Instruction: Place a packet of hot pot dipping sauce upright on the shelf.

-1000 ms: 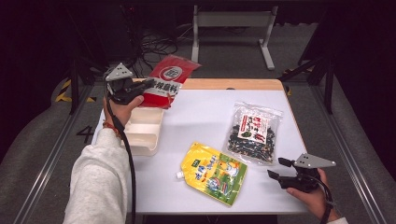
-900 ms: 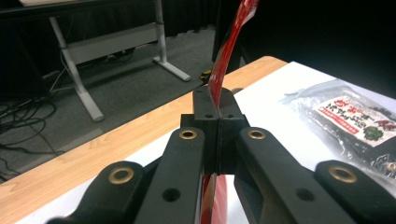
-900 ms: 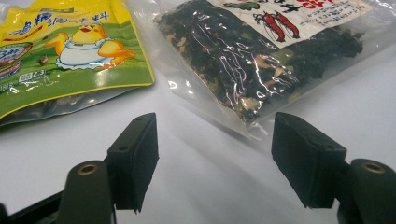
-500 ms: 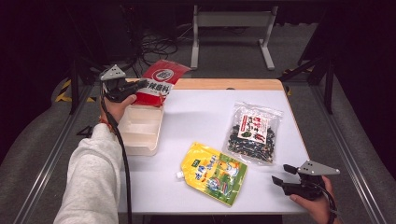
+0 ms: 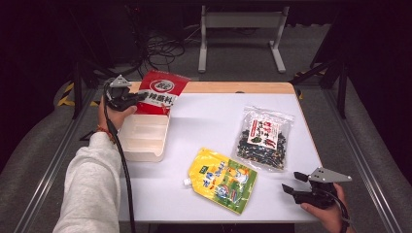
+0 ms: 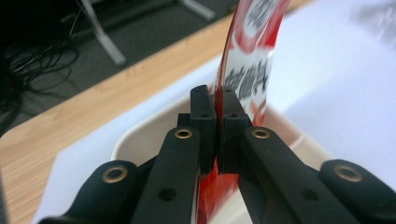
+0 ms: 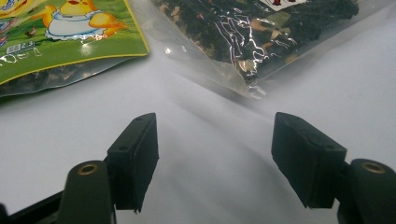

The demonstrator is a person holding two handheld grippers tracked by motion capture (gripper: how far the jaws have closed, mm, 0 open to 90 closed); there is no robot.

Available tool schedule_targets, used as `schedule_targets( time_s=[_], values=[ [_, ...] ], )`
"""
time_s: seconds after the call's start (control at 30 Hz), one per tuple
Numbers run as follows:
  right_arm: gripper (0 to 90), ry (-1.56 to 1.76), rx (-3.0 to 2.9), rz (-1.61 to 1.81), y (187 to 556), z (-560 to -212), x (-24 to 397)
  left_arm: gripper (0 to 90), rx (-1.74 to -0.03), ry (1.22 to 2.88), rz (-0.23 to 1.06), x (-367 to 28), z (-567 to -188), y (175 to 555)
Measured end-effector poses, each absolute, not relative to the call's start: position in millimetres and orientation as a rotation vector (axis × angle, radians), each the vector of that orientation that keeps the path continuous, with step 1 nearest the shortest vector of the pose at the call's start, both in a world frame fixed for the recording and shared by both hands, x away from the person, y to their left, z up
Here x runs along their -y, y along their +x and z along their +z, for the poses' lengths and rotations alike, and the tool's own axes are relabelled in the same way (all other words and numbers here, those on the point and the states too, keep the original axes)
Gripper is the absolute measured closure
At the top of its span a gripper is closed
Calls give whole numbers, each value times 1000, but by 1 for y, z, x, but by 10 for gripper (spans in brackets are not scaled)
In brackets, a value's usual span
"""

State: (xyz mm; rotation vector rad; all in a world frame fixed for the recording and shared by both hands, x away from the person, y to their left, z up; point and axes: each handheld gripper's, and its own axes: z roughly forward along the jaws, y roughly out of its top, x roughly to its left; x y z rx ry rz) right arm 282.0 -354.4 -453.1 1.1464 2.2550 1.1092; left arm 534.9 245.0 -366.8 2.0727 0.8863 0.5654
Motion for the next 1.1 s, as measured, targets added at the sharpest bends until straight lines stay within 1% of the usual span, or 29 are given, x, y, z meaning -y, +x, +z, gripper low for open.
schedule_targets(
  time_s=[0.1, 0.2, 0.37, 0.53, 0.63, 0.7, 0.87, 1.0, 1.1],
  values=[
    [320, 1142, -2259, 1112, 282, -453, 354, 873, -883, 2103, 581, -244, -366, 533],
    [319, 1137, -2269, 1107, 283, -453, 352, 891, -893, 2141, 611, -242, -369, 533],
    [318, 1128, -2273, 1110, 284, -452, 351, 898, -923, 2171, 620, -240, -376, 538],
    [318, 1132, -2278, 1109, 284, -454, 351, 898, -947, 2185, 596, -243, -383, 542],
    [317, 1132, -2280, 1108, 285, -454, 351, 898, -951, 2205, 596, -243, -387, 542],
    [316, 1131, -2280, 1109, 285, -453, 351, 898, -941, 2238, 618, -242, -390, 542],
    [314, 1129, -2281, 1112, 285, -453, 351, 897, -952, 2217, 590, -246, -392, 542],
    [311, 1122, -2284, 1112, 285, -453, 350, 897, -952, 2249, 579, -245, -391, 541],
    [306, 1120, -2282, 1114, 285, -452, 350, 891, -958, 2235, 569, -247, -389, 541]
  ],
)
